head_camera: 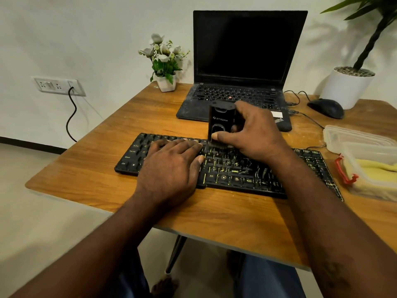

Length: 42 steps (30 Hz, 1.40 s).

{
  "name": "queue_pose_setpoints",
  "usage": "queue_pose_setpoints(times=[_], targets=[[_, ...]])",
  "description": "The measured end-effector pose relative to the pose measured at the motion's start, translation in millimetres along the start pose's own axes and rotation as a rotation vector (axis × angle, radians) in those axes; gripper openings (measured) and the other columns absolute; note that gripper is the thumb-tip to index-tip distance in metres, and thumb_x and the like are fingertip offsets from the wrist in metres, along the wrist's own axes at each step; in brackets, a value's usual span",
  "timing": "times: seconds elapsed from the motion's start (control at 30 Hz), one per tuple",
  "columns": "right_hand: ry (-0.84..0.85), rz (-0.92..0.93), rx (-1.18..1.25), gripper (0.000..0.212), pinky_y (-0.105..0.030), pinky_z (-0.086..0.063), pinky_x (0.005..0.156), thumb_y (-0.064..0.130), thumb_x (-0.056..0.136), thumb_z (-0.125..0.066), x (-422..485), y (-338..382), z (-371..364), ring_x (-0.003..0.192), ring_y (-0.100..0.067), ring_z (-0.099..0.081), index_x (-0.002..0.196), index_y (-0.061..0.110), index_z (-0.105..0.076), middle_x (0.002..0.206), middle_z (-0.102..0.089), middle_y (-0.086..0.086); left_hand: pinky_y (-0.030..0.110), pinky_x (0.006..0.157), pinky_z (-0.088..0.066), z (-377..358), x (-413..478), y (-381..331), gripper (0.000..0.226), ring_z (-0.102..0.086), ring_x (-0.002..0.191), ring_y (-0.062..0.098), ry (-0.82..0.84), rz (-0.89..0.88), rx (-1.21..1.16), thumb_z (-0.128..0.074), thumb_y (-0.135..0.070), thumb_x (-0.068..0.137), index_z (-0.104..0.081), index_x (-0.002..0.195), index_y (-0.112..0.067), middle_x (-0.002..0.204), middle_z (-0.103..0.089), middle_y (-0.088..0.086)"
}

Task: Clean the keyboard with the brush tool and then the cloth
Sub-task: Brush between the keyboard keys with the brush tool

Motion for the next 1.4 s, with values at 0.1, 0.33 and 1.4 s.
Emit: queue_pose_setpoints(times=[0.1, 0.33, 1.4], targets=[[0.069, 0.011, 0.009, 0.051, -0.011, -0.050, 0.066, 0.033, 0.077, -0.090, -1.8, 1.8, -3.7, 0.084, 0.000, -0.066, 0.121, 0.026, -0.064, 0.100, -0.070, 0.013, 0.044, 0.117, -0.024, 0.1, -0.1, 0.9, 0.058, -0.049, 0.138, 0.014, 0.004, 0.001, 0.008, -0.021, -0.050, 0.104, -0.056, 0.146, -0.028, 0.146, -0.059, -0.006], [0.117, 0.056, -0.013, 0.045, -0.015, -0.050, 0.072, 0.029, 0.077, -0.090, -5.1, 2.3, -3.7, 0.091, 0.002, -0.065, 0.112, 0.028, -0.063, 0.100, -0.068, 0.015, 0.044, 0.115, -0.028, 1.0, -0.9, -0.1, 0.056, -0.051, 0.136, 0.013, -0.013, 0.003, 0.003, -0.024, -0.049, 0.105, -0.059, 0.143, -0.027, 0.143, -0.062, -0.006], [0.185, -0.044, 0.076, 0.049, -0.025, -0.057, 0.077, 0.022, 0.075, -0.090, -8.5, -29.6, 38.8, 0.097, -0.009, -0.069, 0.112, 0.028, -0.059, 0.105, -0.069, 0.007, 0.044, 0.113, -0.031, -0.8, -0.9, -11.8, 0.054, -0.050, 0.136, 0.015, -0.052, 0.015, 0.006, -0.026, -0.047, 0.105, -0.059, 0.144, -0.029, 0.146, -0.059, -0.008]])
Point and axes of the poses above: each hand's wrist, its own x-axis towards the middle knuckle, its own z-axis out of the back of the hand, y = z × x, the point moved 4 cm from there along x, towards the middle knuckle
